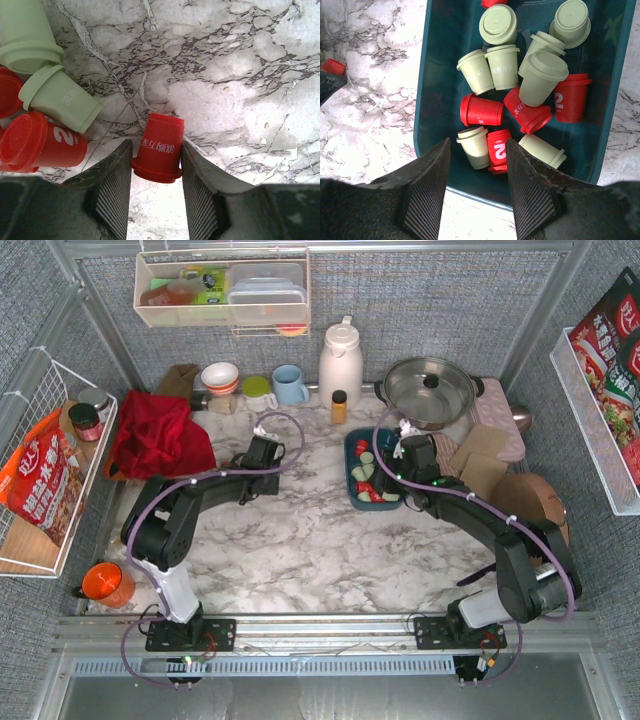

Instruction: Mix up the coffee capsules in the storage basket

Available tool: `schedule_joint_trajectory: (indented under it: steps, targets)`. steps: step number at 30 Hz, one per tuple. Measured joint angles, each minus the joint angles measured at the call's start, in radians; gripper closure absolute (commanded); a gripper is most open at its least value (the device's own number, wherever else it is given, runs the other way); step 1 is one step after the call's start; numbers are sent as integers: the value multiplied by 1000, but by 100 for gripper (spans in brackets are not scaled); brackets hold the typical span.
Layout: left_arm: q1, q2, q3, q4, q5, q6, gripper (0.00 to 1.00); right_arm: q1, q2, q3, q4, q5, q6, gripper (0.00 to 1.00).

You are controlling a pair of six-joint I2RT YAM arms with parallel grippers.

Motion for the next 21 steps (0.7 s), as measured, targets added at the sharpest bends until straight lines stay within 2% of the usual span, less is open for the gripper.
schedule_joint_trajectory:
  steps: [7, 12, 16, 21]
  targets:
    - [0, -37, -43, 24, 40, -17, 64, 0, 10, 5, -1, -11, 3, 48]
    - [-6, -169, -153, 68, 120, -43, 67, 4, -8, 19, -11, -51, 3, 48]
    - [-45, -344, -299, 206, 179, -51, 67, 21, -42, 50, -16, -105, 4, 47]
    - [-169, -549, -518, 501, 239, 9, 67, 67, -80, 82, -45, -190, 28, 46]
